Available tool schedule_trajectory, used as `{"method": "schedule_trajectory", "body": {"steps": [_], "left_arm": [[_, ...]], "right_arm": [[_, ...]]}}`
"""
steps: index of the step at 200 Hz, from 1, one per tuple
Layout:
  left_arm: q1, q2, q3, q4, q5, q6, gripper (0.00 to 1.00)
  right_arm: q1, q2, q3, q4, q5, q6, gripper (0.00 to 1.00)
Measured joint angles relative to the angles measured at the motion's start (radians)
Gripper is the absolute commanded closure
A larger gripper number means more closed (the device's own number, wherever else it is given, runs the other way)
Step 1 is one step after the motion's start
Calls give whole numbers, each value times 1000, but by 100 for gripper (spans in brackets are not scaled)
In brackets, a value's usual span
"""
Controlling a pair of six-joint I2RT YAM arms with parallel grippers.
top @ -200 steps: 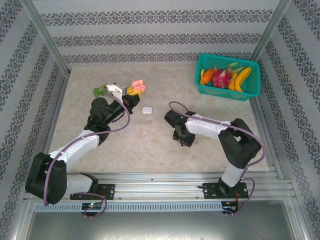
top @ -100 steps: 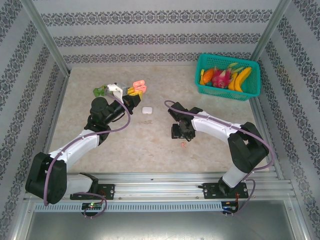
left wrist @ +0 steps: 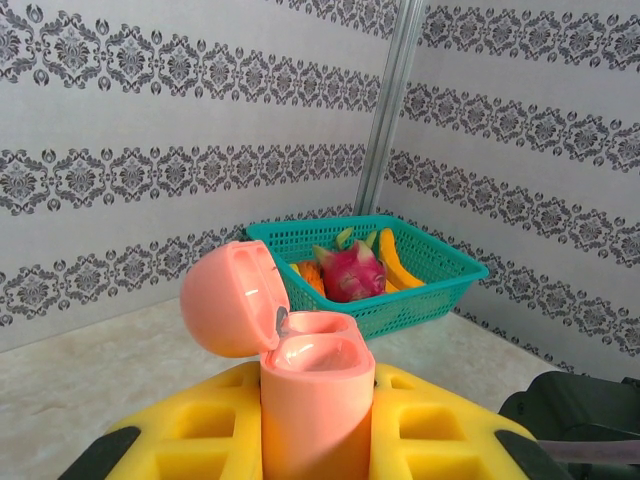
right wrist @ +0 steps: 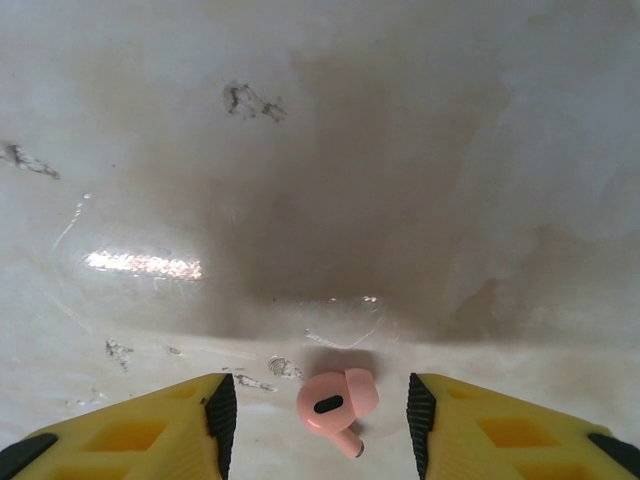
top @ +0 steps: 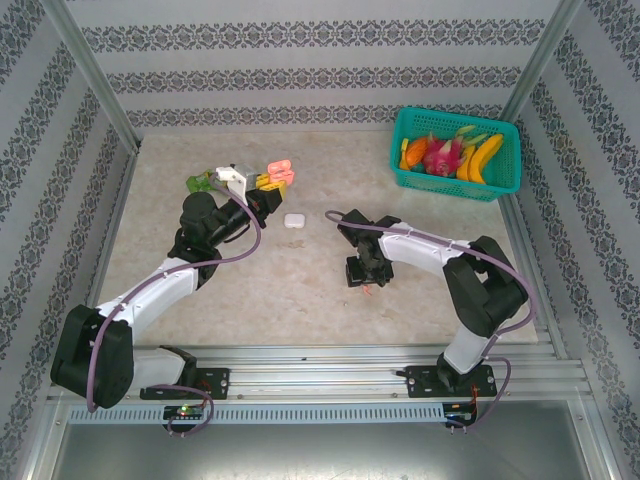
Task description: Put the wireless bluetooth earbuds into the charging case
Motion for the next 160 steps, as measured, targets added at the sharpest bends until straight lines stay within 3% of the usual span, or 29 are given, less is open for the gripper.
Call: {"method": "schedule_trajectory", "body": {"steps": [160], "left_arm": [[0,0,0,-3,0,3,100]], "right_arm": [[16,42,-18,2,0,73,54]]}}
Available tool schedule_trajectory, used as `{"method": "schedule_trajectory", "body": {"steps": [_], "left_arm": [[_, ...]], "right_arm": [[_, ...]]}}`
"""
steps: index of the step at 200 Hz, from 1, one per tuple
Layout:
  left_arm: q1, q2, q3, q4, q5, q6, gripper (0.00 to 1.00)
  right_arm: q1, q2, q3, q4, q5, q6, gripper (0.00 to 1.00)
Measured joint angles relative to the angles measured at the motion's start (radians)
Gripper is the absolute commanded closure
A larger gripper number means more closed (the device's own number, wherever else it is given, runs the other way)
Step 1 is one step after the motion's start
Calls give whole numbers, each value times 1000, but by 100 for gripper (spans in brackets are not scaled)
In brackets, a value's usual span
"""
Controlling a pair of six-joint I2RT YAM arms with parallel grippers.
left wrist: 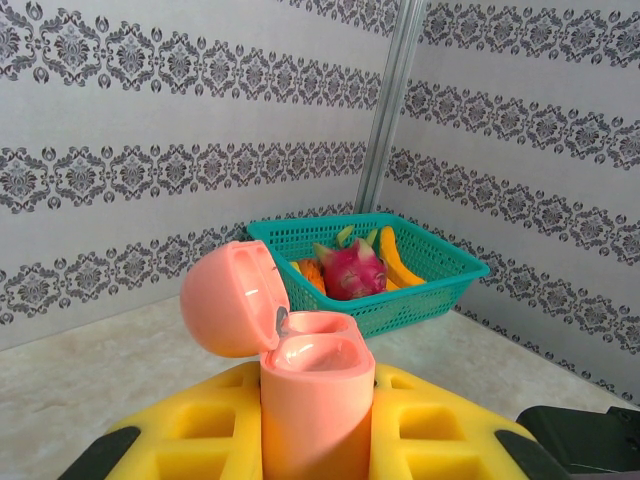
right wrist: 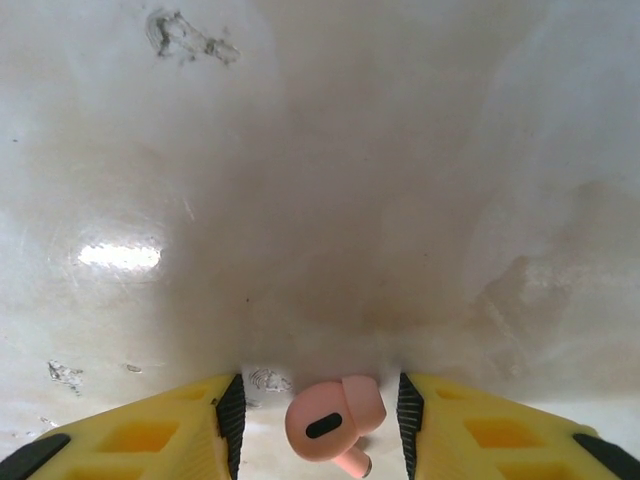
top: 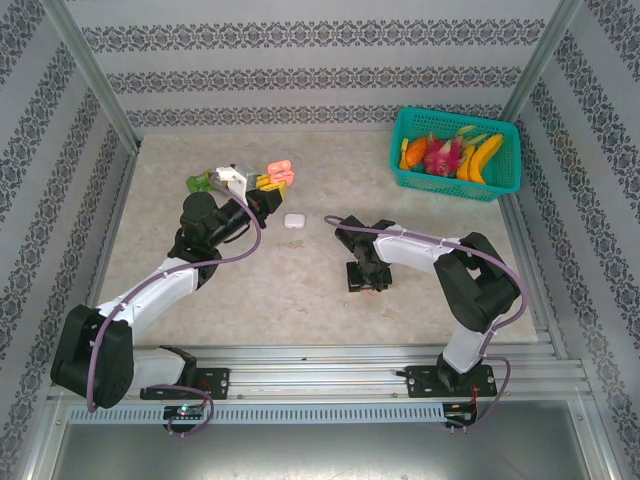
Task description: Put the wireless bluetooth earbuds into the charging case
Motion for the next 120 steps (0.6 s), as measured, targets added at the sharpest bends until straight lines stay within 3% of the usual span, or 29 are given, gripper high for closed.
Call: {"method": "schedule_trajectory", "body": {"steps": [120], "left_arm": [[0,4,0,0,0,0,100]], "right_arm": [[0,16,18,-10,-1,0,59]]}}
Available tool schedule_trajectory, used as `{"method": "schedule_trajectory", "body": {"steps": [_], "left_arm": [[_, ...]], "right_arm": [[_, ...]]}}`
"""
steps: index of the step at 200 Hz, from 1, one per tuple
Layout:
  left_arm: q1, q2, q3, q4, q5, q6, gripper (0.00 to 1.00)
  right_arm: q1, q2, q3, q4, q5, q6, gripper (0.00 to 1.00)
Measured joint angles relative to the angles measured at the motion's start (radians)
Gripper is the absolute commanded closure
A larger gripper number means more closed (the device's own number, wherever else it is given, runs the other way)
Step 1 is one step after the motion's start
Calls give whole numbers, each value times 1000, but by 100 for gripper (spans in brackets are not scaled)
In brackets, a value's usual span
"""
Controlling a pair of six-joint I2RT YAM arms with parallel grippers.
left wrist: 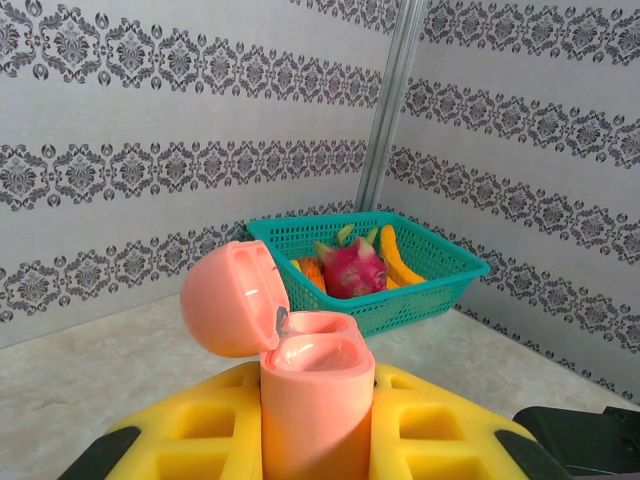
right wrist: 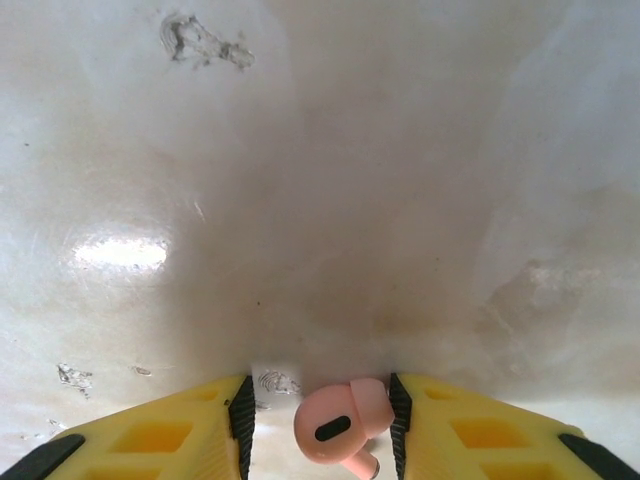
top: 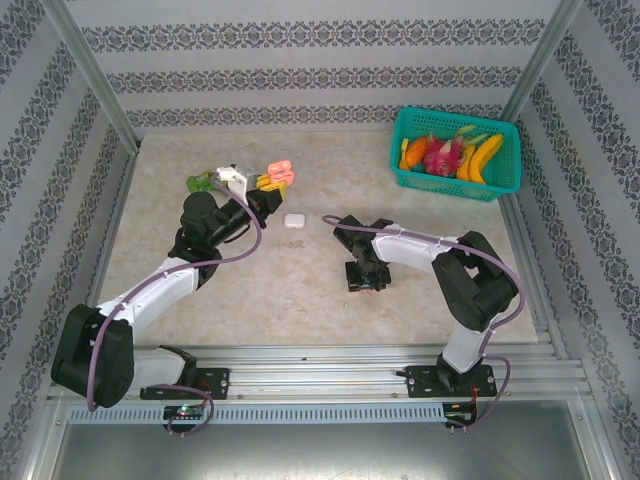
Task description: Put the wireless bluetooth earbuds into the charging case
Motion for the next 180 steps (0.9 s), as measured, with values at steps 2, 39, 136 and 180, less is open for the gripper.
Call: {"method": "schedule_trajectory", "body": {"steps": [2,39,136,180], "left_arm": [[0,0,0,0,0,0,100],[0,0,0,0,0,0,100],[0,0,0,0,0,0,100],[0,0,0,0,0,0,100]], "right_arm": [[0,1,0,0,0,0,59],[5,2,3,-2,-1,0,63],[5,1,3,2,-3,5,72],[5,-8,2,10,0,12,75]]}}
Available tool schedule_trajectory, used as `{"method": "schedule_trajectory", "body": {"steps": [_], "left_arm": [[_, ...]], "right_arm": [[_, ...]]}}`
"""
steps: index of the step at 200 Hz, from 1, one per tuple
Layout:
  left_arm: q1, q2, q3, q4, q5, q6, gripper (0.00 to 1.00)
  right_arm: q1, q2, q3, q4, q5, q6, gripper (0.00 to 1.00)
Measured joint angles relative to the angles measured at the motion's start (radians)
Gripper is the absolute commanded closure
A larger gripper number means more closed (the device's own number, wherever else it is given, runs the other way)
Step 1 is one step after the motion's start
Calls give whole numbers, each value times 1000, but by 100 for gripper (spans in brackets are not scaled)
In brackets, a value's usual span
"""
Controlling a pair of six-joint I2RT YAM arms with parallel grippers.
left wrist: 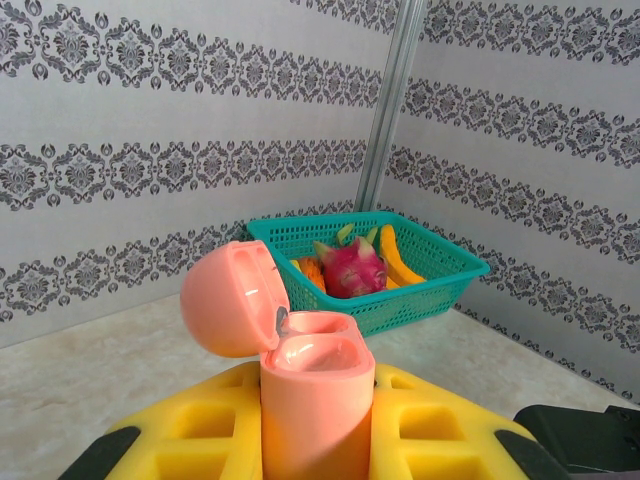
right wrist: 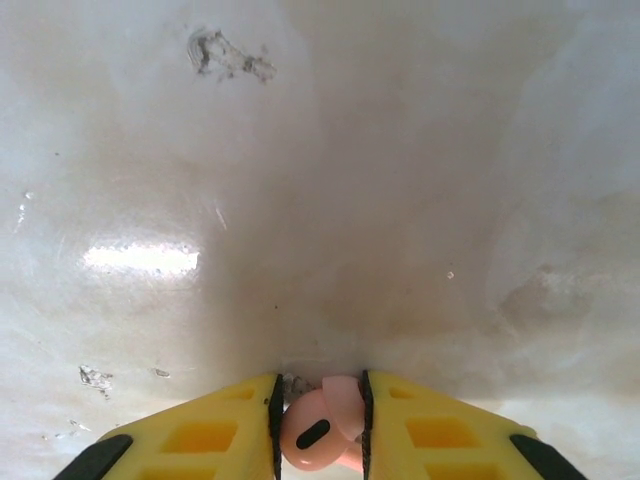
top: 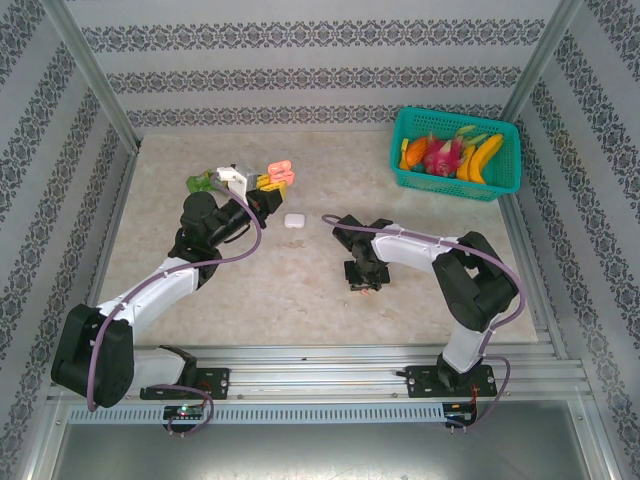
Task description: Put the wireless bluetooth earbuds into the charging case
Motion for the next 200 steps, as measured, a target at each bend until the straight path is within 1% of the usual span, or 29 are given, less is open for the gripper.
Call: {"method": "schedule_trajectory", "body": {"steps": [45,88,142,200], "left_arm": [[0,2,0,0,14,0,100],[0,11,0,1,50,0,100],[0,13,6,8,84,-1,100],[0,26,13,16,129,-8,100]], "right_arm": [[0,-63,-5,1,11,23,77],[-1,-183,-7,5,25,51,79],[-28,-348,-9,18,29,96,80],[-43,-467,-9,40,27,129,81]]}}
